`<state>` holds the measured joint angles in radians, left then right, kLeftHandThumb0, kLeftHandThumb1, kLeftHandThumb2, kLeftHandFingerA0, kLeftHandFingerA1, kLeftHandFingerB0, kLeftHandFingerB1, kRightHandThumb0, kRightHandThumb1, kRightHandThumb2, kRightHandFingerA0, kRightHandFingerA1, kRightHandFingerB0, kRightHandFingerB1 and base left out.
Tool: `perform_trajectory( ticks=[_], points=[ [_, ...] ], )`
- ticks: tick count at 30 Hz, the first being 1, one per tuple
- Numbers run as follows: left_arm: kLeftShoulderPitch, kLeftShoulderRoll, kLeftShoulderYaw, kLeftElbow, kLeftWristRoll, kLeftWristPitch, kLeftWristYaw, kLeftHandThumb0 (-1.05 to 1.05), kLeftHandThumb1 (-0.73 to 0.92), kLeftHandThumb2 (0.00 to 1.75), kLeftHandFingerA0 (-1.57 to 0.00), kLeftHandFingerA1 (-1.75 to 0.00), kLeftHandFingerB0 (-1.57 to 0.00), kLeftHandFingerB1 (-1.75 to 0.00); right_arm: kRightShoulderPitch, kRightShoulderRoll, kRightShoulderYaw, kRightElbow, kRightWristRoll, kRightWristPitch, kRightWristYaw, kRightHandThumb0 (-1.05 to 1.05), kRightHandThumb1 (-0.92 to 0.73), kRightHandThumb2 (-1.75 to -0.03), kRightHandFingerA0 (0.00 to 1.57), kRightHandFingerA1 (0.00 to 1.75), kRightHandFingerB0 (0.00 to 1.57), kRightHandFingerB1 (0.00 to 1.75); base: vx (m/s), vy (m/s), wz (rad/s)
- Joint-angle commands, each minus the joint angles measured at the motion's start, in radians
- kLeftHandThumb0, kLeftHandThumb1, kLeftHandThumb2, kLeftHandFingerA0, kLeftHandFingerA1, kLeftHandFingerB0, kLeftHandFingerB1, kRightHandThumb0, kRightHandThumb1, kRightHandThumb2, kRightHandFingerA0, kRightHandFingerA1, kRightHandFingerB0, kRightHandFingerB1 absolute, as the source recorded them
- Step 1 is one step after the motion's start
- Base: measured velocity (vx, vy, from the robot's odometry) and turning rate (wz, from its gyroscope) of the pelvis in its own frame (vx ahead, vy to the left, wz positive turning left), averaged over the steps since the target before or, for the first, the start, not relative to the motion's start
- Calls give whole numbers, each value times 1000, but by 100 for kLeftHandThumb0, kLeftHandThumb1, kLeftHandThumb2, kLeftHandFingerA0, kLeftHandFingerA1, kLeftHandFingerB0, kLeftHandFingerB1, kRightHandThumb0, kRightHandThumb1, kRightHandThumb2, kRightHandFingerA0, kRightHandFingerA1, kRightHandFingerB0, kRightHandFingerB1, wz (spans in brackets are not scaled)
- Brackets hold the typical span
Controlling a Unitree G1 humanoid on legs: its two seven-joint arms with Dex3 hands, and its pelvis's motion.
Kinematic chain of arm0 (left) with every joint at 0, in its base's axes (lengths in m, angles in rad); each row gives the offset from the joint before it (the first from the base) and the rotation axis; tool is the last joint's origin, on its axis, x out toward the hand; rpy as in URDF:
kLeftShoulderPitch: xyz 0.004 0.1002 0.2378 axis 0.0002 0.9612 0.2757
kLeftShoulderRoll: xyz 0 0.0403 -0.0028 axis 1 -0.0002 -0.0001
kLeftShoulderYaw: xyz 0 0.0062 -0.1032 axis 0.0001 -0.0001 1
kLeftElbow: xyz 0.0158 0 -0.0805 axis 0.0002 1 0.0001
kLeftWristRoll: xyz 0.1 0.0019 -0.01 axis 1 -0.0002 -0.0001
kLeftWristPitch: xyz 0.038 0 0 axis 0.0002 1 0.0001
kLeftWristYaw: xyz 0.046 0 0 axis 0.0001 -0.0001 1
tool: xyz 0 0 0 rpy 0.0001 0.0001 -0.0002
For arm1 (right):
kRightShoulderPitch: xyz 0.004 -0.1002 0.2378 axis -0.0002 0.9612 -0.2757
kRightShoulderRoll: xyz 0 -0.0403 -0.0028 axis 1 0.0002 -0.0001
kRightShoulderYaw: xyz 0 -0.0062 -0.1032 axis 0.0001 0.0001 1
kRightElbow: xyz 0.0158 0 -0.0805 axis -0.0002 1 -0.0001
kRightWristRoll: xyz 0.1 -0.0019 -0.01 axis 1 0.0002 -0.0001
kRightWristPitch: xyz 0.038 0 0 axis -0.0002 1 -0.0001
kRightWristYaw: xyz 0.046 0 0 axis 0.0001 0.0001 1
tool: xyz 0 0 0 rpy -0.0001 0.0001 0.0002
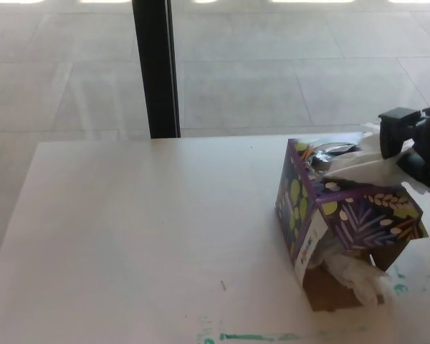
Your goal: The robot uses its right hand to pull out a tissue from the tissue box kept in the middle of the desk and put it on the right side
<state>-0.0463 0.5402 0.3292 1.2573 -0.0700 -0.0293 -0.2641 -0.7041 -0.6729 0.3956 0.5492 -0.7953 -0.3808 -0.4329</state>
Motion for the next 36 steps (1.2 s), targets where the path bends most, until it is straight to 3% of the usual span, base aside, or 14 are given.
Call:
perform_trajectory(
  ticks=[1, 2, 3, 7, 9, 13, 16, 17, 27, 30, 33, 34, 35, 36],
  points=[
    [13, 1, 4, -6, -14, -22, 7, -85, 92, 76, -58, -57, -39, -45, -47, -4, -35, 20, -8, -19, -26, -25, -43, -96, 91, 175, 71, 158, 0, 0, 0],
    [14, 2, 0, -6, -10, -21, 12, -80, 77, 116, -54, -64, -35, -54, -62, -6, -45, 24, -1, -25, -23, -26, -45, -96, 92, 175, 73, 156, 0, 0, 0],
    [14, 3, 4, -3, -14, -18, 13, -85, 92, 75, -58, -56, -39, -44, -76, -5, -56, 29, 17, -33, -5, -25, -44, -98, 91, 175, 69, 160, 0, 0, 0],
    [19, 3, 4, -4, -16, -21, 15, -86, 92, 75, -63, -60, -43, -44, -127, -2, -80, 50, 20, -40, -7, -31, -47, -89, 111, 172, 70, 141, 0, 0, 0],
    [21, 4, 4, -3, -18, -21, 14, -83, 76, 116, -57, -66, -38, -56, -165, -6, -89, 53, 26, -34, 25, -31, -49, -93, 93, 175, 76, 149, 0, 0, 0],
    [23, 5, 0, 1, -18, -17, 21, -82, 76, 116, -55, -65, -37, -55, -214, -6, -104, 58, 40, -28, 70, -28, -43, -100, 92, 175, 73, 155, 0, 0, 0],
    [35, 9, -1, -2, -18, -21, 22, -81, 76, 116, -57, -66, -39, -56, -247, -9, -107, 69, 37, -34, 82, -25, -38, -105, 93, 175, 71, 158, 0, 0, 0],
    [36, 8, 3, -2, -22, -21, 18, -88, 92, 77, -62, -59, -41, -45, -269, -9, -112, 93, 35, -48, 54, -25, -40, -99, 92, 175, 64, 167, 0, 0, 0],
    [40, 15, 4, 3, -22, -23, 11, -87, 92, 76, -60, -57, -43, -44, -367, -49, -149, 112, 25, 15, 114, -26, -42, -104, 95, 175, 66, 165, 0, 0, 0],
    [47, 16, 5, -3, -25, -22, 8, -85, 92, 76, -61, -57, -44, -44, -444, -92, -168, 179, 21, 53, 119, -27, -49, -95, 100, 167, 89, 102, 0, 0, 0],
    [46, 13, 12, -5, -33, -11, 12, -85, 92, 74, -61, -58, -44, -45, -496, -109, -170, 242, 19, 37, 83, -27, -49, -91, 99, 171, 84, 124, 0, 0, 0],
    [46, 14, 14, -5, -36, -7, 5, -80, 75, 116, -54, -66, -37, -55, -543, -126, -172, 290, 20, 28, 82, -27, -45, -104, 94, 175, 72, 155, 0, 0, 0],
    [46, 14, 14, -5, -37, -7, 5, -80, 75, 116, -54, -66, -37, -55, -549, -126, -169, 300, 19, 24, 79, -27, -45, -104, 94, 175, 72, 155, 0, 0, 0],
    [51, 13, 11, -7, -33, -19, 7, -85, 92, 75, -60, -57, -44, -44, -599, -131, -170, 329, 16, 60, 93, -30, -41, -112, 94, 175, 75, 155, 0, 0, 0]
  ],
)
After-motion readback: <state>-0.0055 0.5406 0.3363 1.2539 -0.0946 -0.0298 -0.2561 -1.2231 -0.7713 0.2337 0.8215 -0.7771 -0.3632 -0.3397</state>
